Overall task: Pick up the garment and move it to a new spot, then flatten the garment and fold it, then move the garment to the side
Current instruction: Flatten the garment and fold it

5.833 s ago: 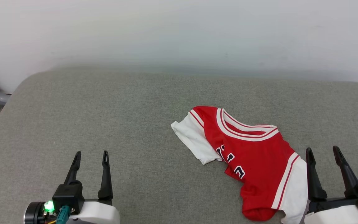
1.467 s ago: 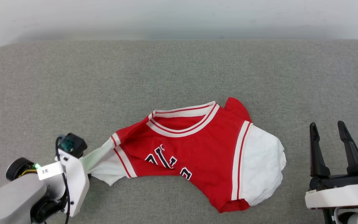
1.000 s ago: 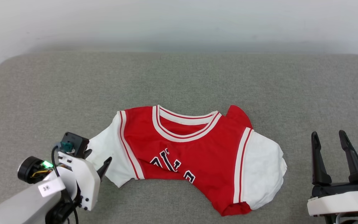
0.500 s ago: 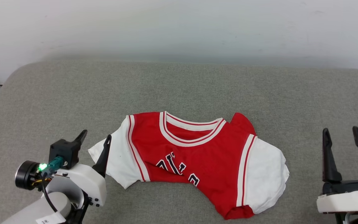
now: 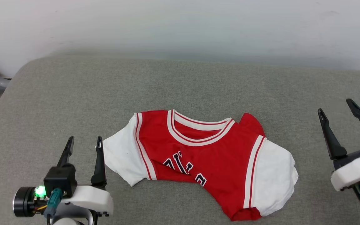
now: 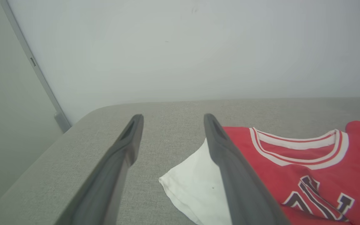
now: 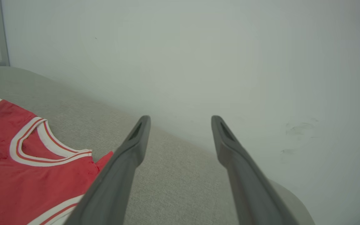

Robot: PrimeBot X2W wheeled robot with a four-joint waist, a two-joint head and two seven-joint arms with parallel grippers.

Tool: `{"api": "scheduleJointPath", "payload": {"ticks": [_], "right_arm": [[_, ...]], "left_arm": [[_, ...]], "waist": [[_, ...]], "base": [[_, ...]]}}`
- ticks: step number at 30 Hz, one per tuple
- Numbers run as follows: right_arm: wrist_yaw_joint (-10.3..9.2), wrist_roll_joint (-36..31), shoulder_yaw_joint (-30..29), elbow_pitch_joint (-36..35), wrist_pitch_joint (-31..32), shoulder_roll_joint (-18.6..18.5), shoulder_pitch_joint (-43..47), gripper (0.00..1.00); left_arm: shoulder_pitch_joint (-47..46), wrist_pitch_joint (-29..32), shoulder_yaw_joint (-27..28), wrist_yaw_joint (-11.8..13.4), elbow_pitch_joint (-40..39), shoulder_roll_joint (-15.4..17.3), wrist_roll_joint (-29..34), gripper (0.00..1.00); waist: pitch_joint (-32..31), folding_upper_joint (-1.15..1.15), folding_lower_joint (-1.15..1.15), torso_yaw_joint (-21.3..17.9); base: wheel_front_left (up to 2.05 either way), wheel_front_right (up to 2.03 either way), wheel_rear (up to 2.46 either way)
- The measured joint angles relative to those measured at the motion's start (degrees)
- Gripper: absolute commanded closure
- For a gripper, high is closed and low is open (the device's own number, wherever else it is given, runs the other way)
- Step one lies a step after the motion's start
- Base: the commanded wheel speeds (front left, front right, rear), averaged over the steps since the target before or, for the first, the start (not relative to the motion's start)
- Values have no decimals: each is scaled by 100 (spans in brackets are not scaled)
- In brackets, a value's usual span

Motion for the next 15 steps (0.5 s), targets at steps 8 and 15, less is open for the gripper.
{"api": "scheduleJointPath", "payload": {"ticks": [8,15], "right_arm": [[0,1660,1569,-222,2248,-1683,-350,0],[0,2625,2399,-504,3717,-2548,-475,0]], "left_arm": [[601,-7,811,-549,51,-751,749,0],[650,-7,1395,-1113,218,-1288,1259,0]], "waist": [[151,0,0,155],[431,0,0,293]], "base": [[0,0,0],[0,0,0]]}}
